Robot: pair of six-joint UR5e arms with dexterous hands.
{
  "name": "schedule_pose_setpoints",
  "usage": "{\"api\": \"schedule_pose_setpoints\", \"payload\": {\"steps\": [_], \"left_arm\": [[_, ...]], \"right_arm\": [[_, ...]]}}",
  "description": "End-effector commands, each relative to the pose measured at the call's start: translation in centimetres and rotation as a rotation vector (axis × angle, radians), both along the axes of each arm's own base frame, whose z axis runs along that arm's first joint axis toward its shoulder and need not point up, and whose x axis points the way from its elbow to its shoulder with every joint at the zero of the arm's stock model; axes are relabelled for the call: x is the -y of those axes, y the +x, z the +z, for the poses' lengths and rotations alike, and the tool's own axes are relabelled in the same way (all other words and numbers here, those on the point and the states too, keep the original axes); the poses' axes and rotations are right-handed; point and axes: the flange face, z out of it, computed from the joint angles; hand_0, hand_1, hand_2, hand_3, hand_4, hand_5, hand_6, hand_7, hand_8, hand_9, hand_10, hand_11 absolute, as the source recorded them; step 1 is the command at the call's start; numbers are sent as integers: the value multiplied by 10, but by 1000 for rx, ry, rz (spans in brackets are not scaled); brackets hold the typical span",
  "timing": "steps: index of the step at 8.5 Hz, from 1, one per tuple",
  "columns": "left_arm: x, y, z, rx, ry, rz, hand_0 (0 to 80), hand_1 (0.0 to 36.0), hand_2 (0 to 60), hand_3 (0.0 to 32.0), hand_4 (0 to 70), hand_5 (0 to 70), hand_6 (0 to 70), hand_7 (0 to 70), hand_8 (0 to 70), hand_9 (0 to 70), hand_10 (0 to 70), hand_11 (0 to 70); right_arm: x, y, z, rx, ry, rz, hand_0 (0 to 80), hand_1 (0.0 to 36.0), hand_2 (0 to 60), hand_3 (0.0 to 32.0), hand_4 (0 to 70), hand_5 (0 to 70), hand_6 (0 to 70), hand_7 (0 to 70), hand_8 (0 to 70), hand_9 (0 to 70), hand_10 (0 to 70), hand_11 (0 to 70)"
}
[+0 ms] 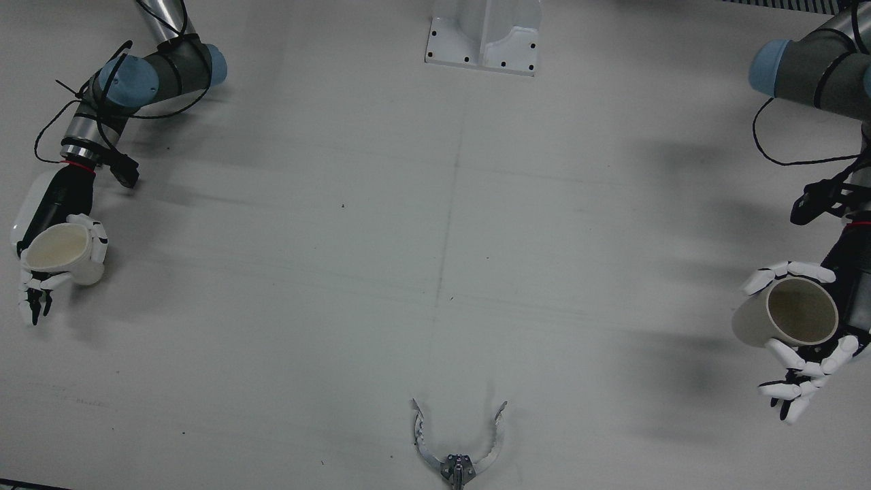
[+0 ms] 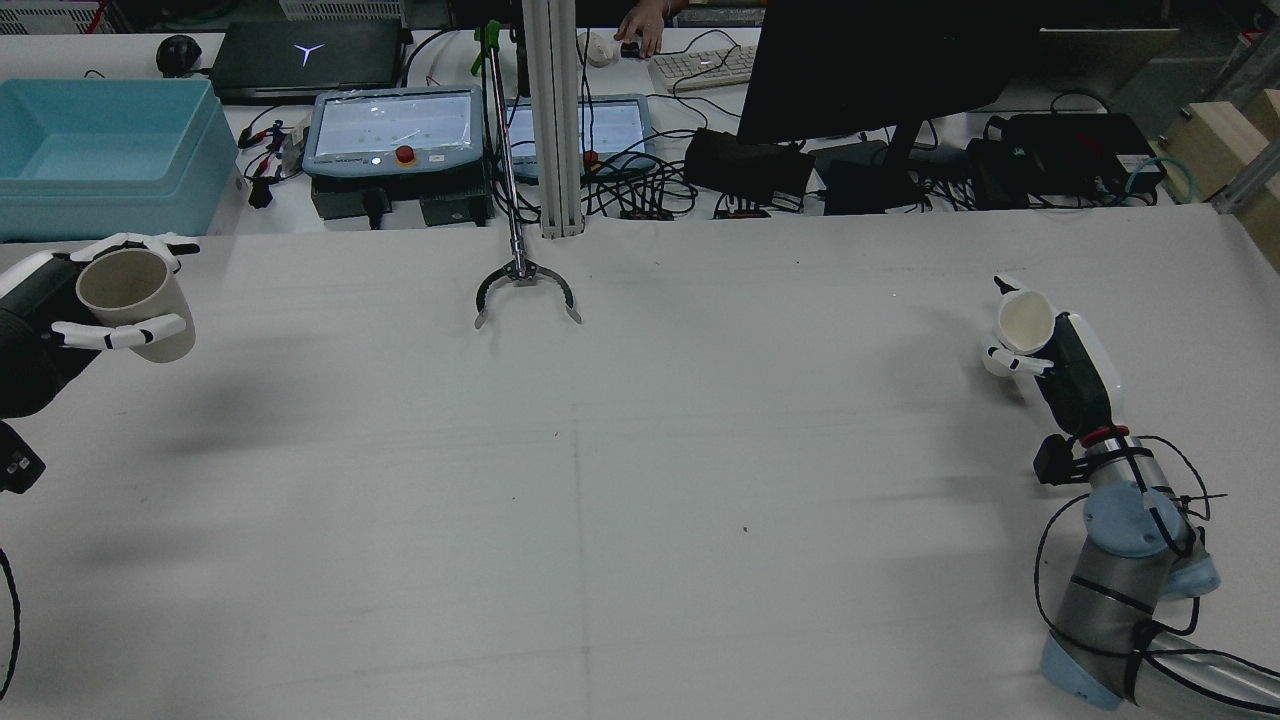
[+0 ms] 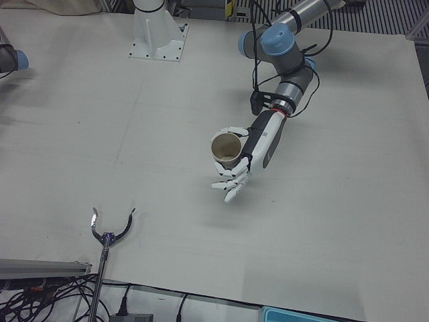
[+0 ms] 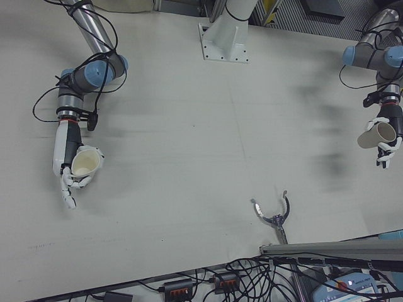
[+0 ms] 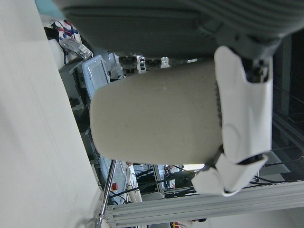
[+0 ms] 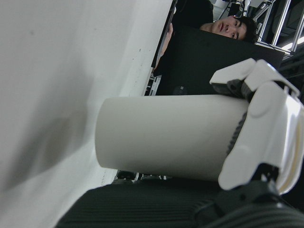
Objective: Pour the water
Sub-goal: 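Close the right hand around the cup and lift it, then bring both held cups toward the table center, right cup above left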
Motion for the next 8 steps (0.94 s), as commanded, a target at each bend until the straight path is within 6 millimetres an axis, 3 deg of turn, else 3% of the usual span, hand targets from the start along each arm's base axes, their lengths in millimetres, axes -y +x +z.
{"api": "schedule_pose_setpoints", "payload": {"steps": [1,3,4,5,7,8], "left_arm": [[-1,0,-6,-8,10,4,529,360,600,0,248,700,132,291,46,101,55,108],[-2,6,-16,-14,27,34,528,360,600,0,249,700,132,292,45,99,53,105],[-5,13,-20,-11,32,61,534,360,600,0,255,700,138,297,47,101,54,106],[-11,30,-26,-11,32,93,538,360,600,0,264,700,145,305,50,105,56,110],[-10,101,-95,-48,68,181,535,360,600,0,270,700,153,318,57,114,58,112],[-13,124,-114,-52,74,210,537,360,600,0,270,700,153,319,57,114,56,110]], "right_arm": [[20,23,-51,50,59,55,487,231,461,0,179,700,94,167,55,104,54,94],[24,29,-82,66,76,68,498,236,434,0,179,700,99,178,55,105,49,87],[25,29,-95,72,90,70,501,245,451,0,176,700,102,185,54,104,48,86],[26,32,-111,74,102,65,507,254,462,0,167,700,103,189,51,99,44,81],[33,52,-157,69,148,76,520,268,455,0,167,700,107,199,48,95,40,78],[36,68,-180,64,173,84,523,269,451,0,168,700,110,204,49,97,40,78]]}}
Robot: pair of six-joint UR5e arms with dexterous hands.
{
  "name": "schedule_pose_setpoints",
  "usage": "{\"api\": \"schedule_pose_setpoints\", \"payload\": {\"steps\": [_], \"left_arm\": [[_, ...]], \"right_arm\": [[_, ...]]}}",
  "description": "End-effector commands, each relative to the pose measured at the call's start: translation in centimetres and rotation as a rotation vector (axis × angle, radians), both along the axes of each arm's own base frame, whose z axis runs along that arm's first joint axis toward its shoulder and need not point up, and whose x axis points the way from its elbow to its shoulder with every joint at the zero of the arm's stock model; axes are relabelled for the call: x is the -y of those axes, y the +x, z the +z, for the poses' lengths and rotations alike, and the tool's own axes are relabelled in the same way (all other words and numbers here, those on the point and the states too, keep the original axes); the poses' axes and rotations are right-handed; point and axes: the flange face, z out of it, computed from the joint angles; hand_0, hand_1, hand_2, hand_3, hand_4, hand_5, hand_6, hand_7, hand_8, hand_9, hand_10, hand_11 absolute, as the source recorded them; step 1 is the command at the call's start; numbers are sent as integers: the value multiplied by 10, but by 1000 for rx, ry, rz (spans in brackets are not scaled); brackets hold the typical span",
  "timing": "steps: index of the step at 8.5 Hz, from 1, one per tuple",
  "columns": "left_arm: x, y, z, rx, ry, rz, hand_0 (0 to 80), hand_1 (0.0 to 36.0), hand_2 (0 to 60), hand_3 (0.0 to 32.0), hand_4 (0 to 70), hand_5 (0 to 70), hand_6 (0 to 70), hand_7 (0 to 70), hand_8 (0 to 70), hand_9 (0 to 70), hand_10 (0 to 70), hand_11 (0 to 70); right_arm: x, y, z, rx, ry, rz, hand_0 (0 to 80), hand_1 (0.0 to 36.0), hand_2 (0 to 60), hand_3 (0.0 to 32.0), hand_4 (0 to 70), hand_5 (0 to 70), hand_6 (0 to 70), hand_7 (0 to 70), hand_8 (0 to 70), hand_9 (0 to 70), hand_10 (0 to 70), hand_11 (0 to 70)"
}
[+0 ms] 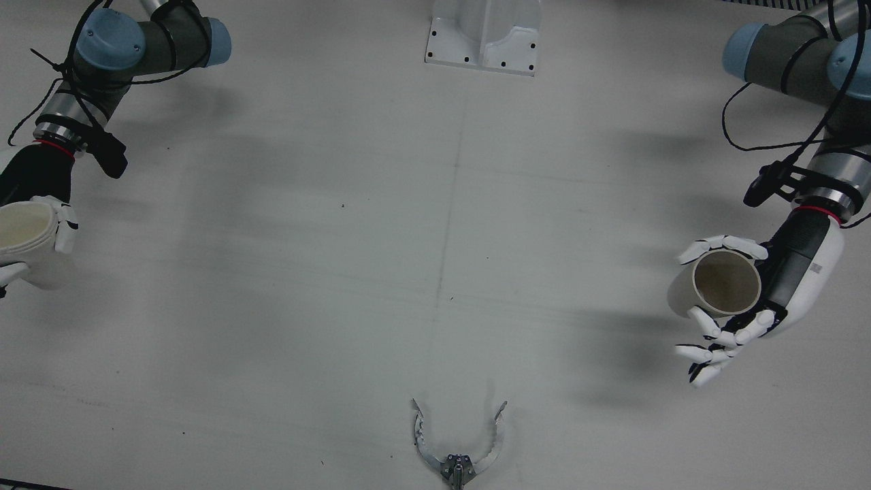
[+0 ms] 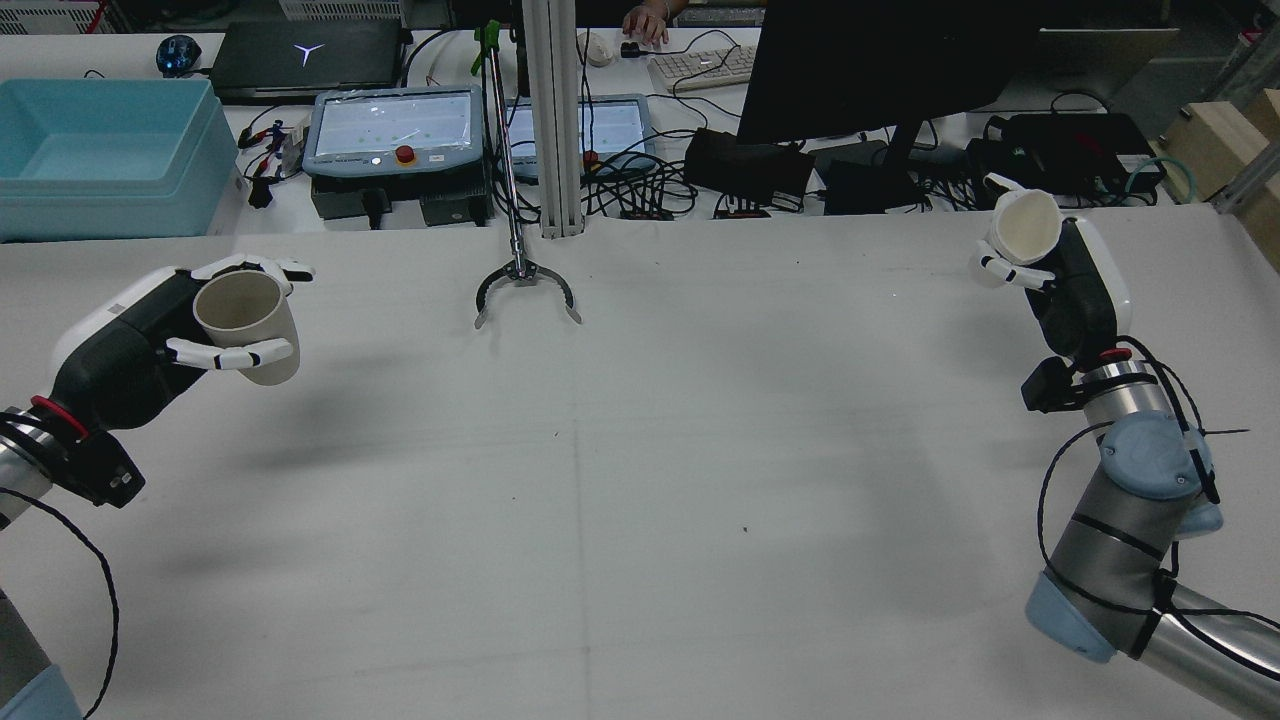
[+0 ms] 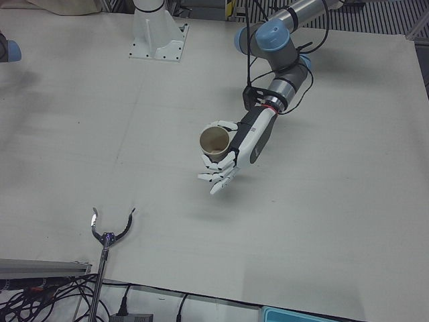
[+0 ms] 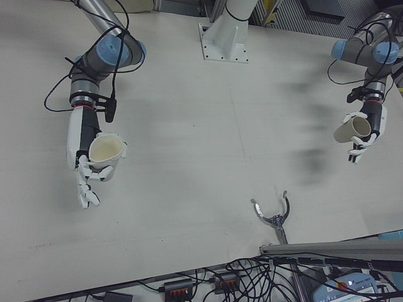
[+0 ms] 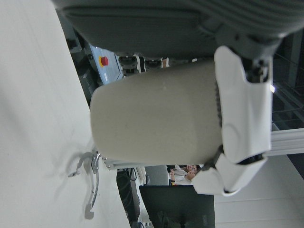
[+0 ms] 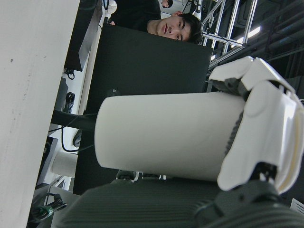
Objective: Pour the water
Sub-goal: 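Bring both held cups toward the table center, right cup above left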
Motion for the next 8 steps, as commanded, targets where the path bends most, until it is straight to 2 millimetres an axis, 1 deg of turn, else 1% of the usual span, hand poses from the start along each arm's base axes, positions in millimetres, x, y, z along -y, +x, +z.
{"api": "schedule_pose_setpoints", "payload": {"steps": [1,2,3,4,5,6,7,8], "left_arm": [[-5,71,-73,-27,30,89,537,360,600,0,270,700,154,319,57,114,57,111],[-7,86,-88,-30,36,106,538,360,600,0,270,700,155,320,58,116,57,112],[-13,106,-104,-34,47,133,536,360,600,0,271,700,156,321,59,117,59,113],[-14,115,-127,-35,68,139,537,360,600,0,277,700,159,326,62,121,60,116],[-14,125,-153,-37,98,140,535,360,600,0,285,700,163,331,67,126,63,120],[-11,140,-180,-21,126,140,536,360,600,0,285,700,163,332,68,127,63,120],[-1,158,-196,-21,128,144,535,360,600,0,290,700,165,333,70,129,64,121],[-6,170,-201,-25,130,159,531,360,600,0,284,700,161,327,70,130,65,122]], "right_arm": [[7,38,-68,-3,70,34,522,268,448,0,165,700,110,205,48,96,40,77],[6,43,-79,-6,80,40,519,265,442,0,158,700,108,203,46,94,39,75],[10,36,-92,-4,96,26,517,266,456,0,155,700,109,204,45,92,37,72],[17,37,-118,-39,140,-2,514,271,476,0,153,700,109,204,43,90,35,71],[13,42,-149,-91,166,-6,518,272,475,0,157,700,111,204,40,84,34,69],[10,44,-170,-107,187,4,522,274,468,0,159,700,112,208,40,84,34,69],[15,38,-190,-108,216,7,518,269,463,0,159,700,113,210,42,87,35,71],[10,19,-209,-113,241,-10,514,263,455,0,156,700,113,208,43,89,38,73]]}}
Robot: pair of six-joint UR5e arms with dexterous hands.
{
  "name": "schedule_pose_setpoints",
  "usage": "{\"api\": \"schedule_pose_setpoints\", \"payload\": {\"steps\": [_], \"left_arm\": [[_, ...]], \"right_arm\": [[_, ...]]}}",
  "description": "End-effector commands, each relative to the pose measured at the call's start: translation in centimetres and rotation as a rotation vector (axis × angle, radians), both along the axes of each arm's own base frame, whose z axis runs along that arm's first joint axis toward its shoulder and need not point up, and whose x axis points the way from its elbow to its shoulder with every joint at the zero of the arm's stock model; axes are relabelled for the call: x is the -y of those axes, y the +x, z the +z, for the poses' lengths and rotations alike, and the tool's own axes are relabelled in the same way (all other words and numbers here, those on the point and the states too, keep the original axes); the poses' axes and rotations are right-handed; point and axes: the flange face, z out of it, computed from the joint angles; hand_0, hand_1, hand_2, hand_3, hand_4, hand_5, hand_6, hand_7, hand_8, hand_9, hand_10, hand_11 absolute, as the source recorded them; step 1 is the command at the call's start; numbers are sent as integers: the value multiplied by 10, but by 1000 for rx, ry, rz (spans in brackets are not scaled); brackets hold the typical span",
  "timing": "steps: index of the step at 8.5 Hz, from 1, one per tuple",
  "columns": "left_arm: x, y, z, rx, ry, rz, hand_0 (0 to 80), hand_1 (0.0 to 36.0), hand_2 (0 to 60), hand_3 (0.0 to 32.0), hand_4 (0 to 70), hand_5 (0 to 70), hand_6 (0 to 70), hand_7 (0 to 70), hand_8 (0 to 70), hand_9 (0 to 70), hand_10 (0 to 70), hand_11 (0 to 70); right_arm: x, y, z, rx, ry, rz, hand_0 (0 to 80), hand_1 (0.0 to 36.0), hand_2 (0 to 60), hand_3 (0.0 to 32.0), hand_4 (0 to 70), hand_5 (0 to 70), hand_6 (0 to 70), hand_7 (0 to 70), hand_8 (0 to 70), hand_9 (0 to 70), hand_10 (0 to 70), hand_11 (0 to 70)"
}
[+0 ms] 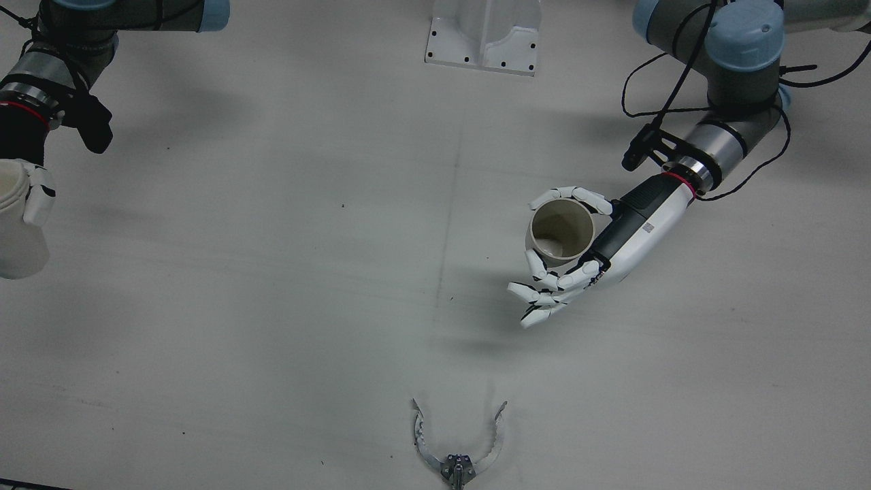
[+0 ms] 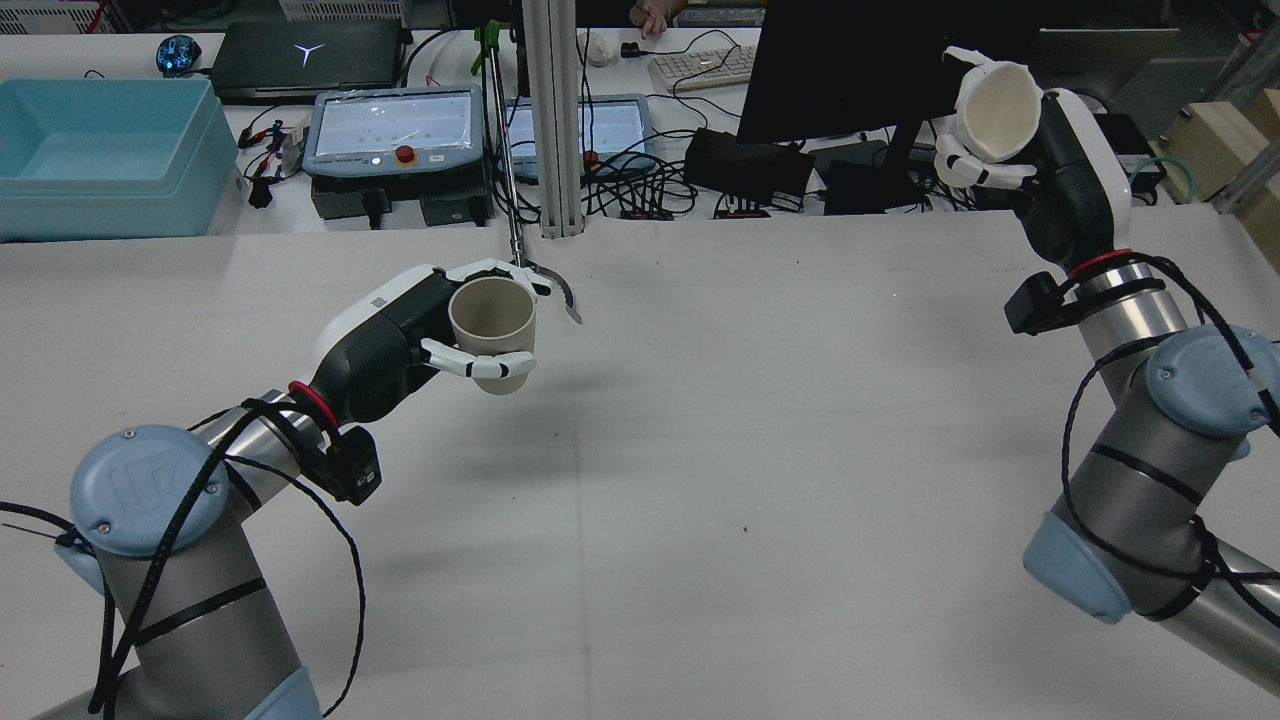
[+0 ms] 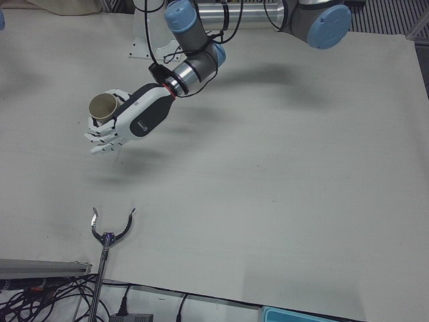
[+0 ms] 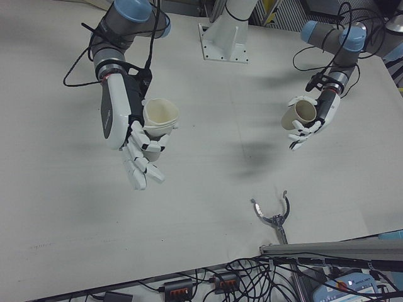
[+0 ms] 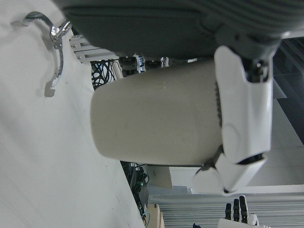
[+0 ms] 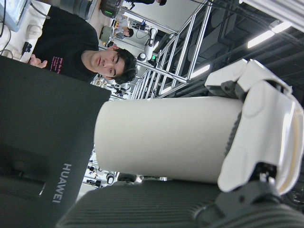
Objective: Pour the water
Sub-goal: 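Bring both held cups toward the table center, right cup above left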
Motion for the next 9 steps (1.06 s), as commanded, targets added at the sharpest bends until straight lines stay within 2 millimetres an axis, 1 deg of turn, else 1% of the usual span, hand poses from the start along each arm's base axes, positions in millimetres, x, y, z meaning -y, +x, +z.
{"api": "schedule_pose_setpoints", "payload": {"steps": [1,2,3,4,5,6,7,8,9], "left_arm": [[1,31,-31,-2,19,21,528,360,600,0,281,700,158,322,68,128,65,122],[0,31,-33,-4,20,22,529,360,600,0,280,700,156,319,68,126,65,122],[-1,32,-35,-8,23,24,527,360,600,0,279,700,155,317,67,125,65,121],[-1,32,-36,-8,25,24,528,360,600,0,277,700,154,316,66,124,65,120],[-1,32,-43,-17,33,29,527,360,600,0,274,700,151,312,64,122,64,120],[-4,32,-47,-25,39,34,527,360,600,0,272,700,150,311,63,122,64,120],[-15,42,-52,-33,43,55,529,360,600,0,271,700,150,309,62,120,63,119],[-30,56,-57,-39,49,86,528,360,600,0,270,700,148,308,61,118,62,116],[-43,71,-75,-36,84,100,528,360,600,0,270,700,147,308,61,118,61,116]], "right_arm": [[-9,-45,-68,-34,88,-28,517,266,451,0,158,700,115,214,43,89,37,72],[-14,-74,-90,-42,108,-39,521,270,450,0,162,700,121,227,44,92,36,71],[-26,-102,-97,-13,91,-27,527,273,451,0,167,700,129,242,47,96,36,73],[-33,-117,-110,-7,89,-11,529,275,454,0,173,700,136,253,49,99,37,73],[-35,-117,-123,-71,100,17,527,277,462,0,172,700,137,250,47,95,37,73],[-37,-115,-126,-144,100,42,533,282,464,0,169,700,139,251,46,93,36,72],[-37,-115,-126,-203,95,62,544,296,476,0,163,700,144,256,41,85,34,71],[-36,-115,-125,-225,87,78,553,304,474,0,160,700,146,260,35,77,31,68],[-35,-116,-127,-239,86,85,554,305,475,0,150,700,145,259,32,74,31,68]]}}
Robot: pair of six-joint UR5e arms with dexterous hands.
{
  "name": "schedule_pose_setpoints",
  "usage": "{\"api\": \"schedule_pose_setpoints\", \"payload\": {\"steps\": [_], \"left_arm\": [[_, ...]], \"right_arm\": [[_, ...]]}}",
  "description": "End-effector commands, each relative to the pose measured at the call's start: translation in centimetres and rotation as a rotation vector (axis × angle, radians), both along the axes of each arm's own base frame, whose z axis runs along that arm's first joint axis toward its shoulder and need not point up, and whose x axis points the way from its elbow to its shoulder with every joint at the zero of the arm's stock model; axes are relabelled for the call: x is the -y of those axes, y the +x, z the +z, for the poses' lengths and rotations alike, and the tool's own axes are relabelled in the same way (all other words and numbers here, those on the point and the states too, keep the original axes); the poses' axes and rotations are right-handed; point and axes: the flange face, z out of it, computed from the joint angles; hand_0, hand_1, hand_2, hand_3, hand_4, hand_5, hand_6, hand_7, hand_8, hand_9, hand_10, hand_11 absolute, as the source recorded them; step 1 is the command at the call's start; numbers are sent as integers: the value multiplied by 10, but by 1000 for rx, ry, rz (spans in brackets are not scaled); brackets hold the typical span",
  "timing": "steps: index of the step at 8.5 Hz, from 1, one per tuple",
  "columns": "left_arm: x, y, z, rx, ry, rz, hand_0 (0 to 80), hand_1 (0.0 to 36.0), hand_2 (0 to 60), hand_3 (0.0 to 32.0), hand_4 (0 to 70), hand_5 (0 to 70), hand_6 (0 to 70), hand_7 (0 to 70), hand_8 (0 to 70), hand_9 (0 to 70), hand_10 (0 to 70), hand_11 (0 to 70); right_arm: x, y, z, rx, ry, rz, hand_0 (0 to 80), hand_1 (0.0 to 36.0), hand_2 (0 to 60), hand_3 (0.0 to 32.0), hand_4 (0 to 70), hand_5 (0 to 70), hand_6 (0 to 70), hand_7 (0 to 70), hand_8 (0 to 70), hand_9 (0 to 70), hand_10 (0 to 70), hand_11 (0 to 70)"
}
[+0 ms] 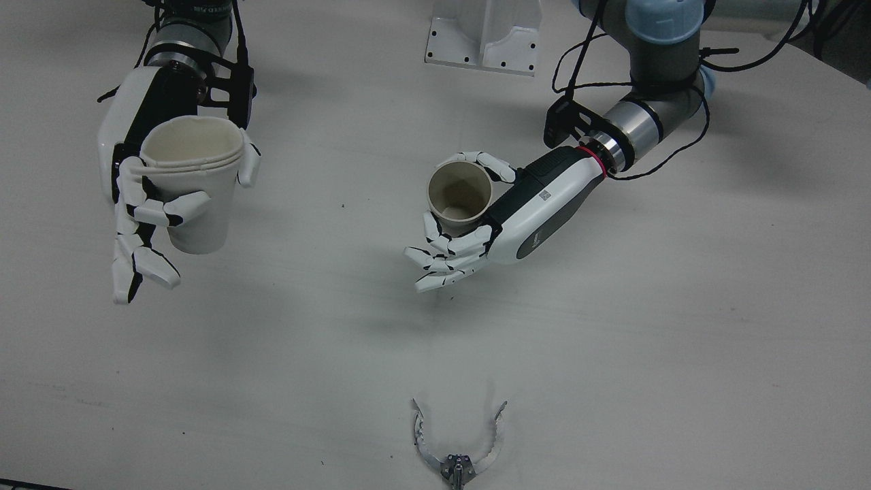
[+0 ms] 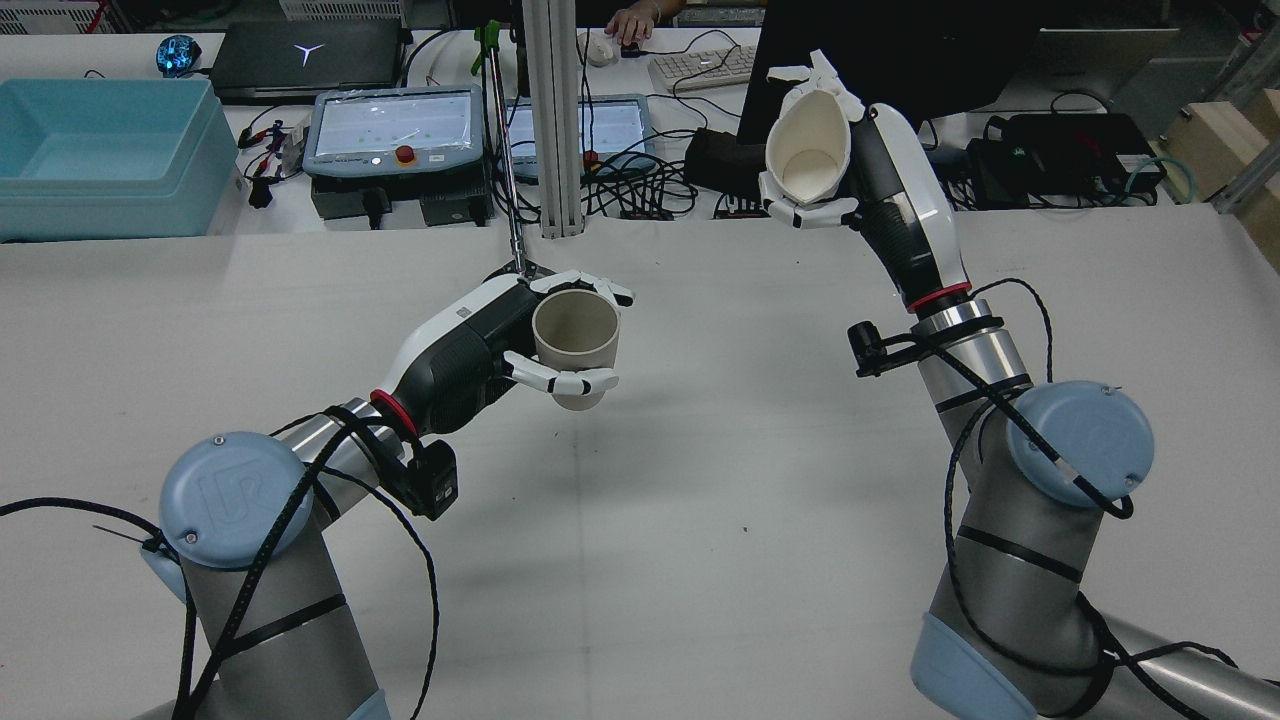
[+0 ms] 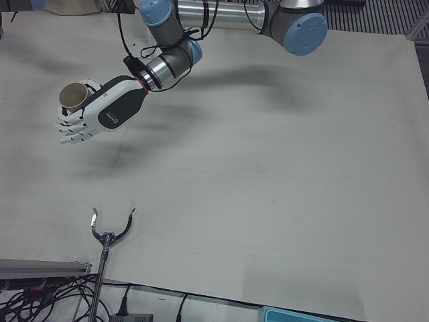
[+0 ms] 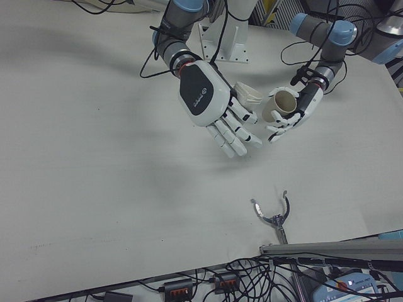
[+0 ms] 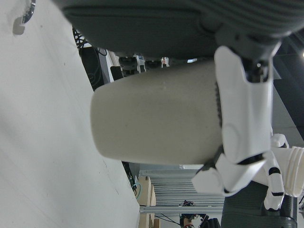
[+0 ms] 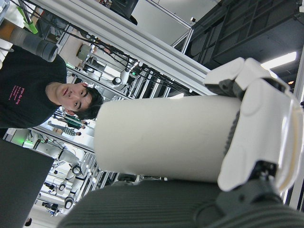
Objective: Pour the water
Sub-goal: 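Bring both held cups toward the table center, right cup above left, then tilt the right hand's cup over the left hand's cup to pour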
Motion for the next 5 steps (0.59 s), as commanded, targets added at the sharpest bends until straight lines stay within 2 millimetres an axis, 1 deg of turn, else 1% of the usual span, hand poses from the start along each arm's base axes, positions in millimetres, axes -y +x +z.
{"api": "schedule_pose_setpoints", "payload": {"steps": [1,2,3,4,5], "left_arm": [[-26,30,-42,-8,70,30,530,360,600,0,270,700,148,309,61,118,62,117],[-24,30,-45,-11,72,28,528,360,600,0,273,700,150,311,63,121,63,119],[-23,29,-44,-11,73,26,530,360,600,0,274,700,152,311,65,122,65,121],[-25,31,-43,-10,71,30,527,360,600,0,277,700,154,312,66,123,65,121],[-25,31,-43,-9,72,29,528,360,600,0,276,700,153,310,65,122,64,119]], "right_arm": [[0,-5,-13,-66,4,36,554,304,468,0,150,700,146,261,33,74,32,69],[-3,-9,-26,-89,19,46,556,304,462,0,150,700,147,262,33,75,33,71],[-21,-9,-47,-123,55,54,558,303,452,0,149,700,147,262,33,74,32,70],[-39,-1,-68,-178,86,89,563,305,446,0,140,700,146,258,32,72,32,71],[-53,2,-78,-218,105,107,561,305,445,0,128,700,143,252,30,70,34,73]]}}
